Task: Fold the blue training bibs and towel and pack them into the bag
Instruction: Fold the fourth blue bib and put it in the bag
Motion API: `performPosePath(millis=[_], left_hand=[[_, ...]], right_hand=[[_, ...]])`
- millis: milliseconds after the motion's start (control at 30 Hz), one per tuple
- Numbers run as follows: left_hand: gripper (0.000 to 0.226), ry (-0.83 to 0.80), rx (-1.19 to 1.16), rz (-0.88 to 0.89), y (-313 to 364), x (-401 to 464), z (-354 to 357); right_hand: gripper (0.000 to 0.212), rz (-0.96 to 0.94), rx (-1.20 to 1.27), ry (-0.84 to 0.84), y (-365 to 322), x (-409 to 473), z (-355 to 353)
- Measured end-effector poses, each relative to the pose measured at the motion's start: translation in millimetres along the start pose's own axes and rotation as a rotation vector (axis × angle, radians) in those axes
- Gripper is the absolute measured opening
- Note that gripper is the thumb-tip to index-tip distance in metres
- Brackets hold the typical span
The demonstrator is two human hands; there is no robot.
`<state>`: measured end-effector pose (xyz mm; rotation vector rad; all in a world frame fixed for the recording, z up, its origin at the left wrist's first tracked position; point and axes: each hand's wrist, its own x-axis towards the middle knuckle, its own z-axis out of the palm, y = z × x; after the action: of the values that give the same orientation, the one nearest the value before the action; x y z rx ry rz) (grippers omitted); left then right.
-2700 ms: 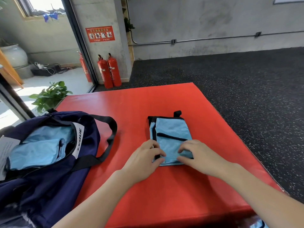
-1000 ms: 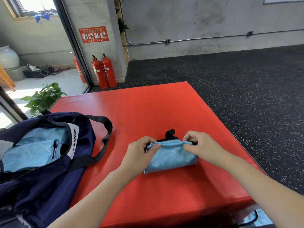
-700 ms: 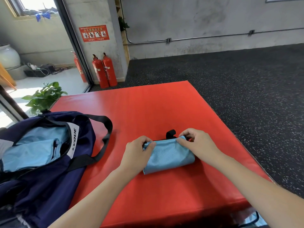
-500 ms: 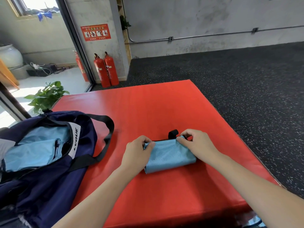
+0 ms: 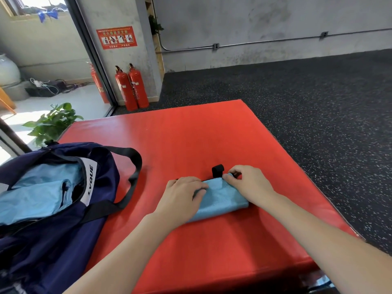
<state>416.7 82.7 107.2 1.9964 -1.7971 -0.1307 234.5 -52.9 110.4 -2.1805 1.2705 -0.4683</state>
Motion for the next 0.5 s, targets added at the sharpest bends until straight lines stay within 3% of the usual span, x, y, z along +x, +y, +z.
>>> performPosePath(millis=[200,500], left_hand=[[0.026,-0.052,0.323,-0.281,19.6,-8.1,-13.7],[0.043,-0.104,0.225,-0.418,29.3,-15.5,-13.5]], right_hand=[[0.042,0.058,0.019,0.040,-0.8,-3.6,2.0],[0.052,0.111,0.094,-0.182,-22.3,-19.7,11.1]])
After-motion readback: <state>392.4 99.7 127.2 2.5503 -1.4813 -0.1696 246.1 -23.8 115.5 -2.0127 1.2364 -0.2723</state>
